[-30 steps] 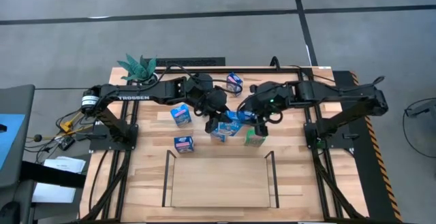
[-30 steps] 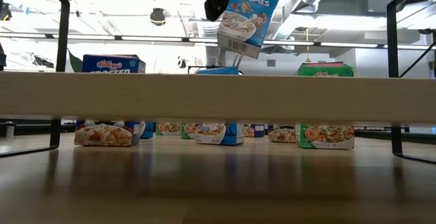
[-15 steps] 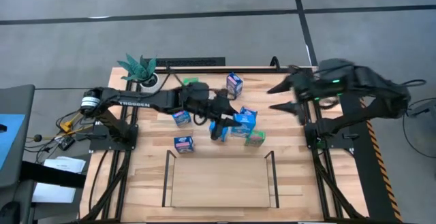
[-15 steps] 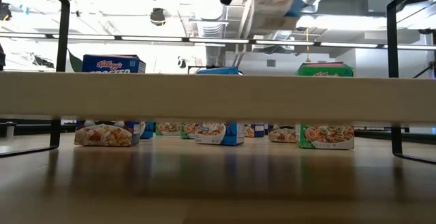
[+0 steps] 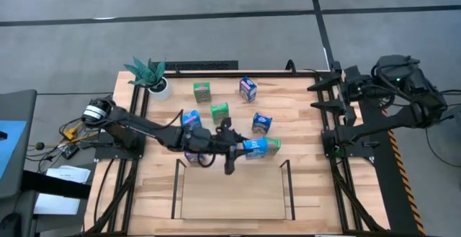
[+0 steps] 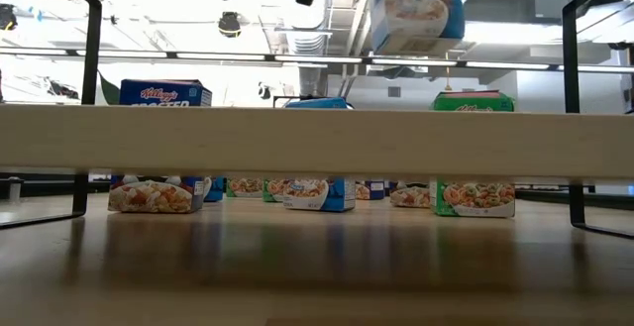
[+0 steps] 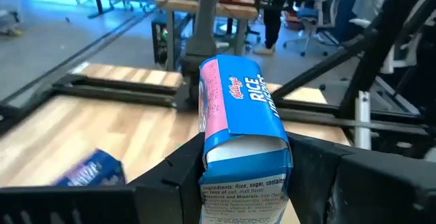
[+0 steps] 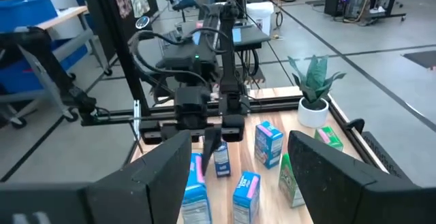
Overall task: Stack cereal on shelf
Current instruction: Put the top light blue cereal box on the shelf
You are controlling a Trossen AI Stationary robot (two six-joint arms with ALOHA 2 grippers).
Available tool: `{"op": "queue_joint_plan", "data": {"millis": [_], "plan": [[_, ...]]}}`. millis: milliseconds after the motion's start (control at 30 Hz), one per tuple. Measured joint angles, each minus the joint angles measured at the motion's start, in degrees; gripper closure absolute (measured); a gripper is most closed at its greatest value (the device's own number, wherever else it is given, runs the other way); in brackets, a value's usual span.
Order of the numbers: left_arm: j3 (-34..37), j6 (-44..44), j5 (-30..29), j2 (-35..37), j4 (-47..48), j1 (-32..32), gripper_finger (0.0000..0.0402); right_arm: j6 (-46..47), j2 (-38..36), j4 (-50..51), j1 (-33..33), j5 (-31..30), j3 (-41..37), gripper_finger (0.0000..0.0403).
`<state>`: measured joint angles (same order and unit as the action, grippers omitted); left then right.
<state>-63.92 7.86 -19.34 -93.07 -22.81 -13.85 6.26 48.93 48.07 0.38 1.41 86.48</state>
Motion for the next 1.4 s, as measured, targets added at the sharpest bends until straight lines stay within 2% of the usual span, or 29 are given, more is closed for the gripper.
{"op": "queue_joint_plan", "data": {"millis": [333,533,700,800,1033,1400], "plan": [[-5.4,2.3,1.4,-9.6,-1.8,-4.3,0.0253,0.2,0.2,0.1,0.0,0.0,0.0,0.0133],[-5.9,3.2,0.3,-15.1,-10.0,-7.9,0.0253,3.4,0.1,-0.1,0.0,0.0,0.0,0.0133],[-8.1,3.6,-1.2,-20.0,-12.3,-11.6,0.0253,5.3,-0.2,0.4,0.0,0.0,0.0,0.0133],[-13.8,2.6,-1.7,-24.0,-10.9,-13.0,0.0253,5.4,-0.3,1.2,0.0,0.1,0.0,0.0133],[-26.5,6.6,-3.6,-28.6,3.0,-12.6,0.0253,5.3,-1.1,2.1,0.0,1.3,-0.1,0.0133],[-25.8,10.4,-14.0,-29.0,5.3,-16.4,0.0253,5.4,-5.0,3.4,2.3,1.8,-0.1,0.0133]]}}
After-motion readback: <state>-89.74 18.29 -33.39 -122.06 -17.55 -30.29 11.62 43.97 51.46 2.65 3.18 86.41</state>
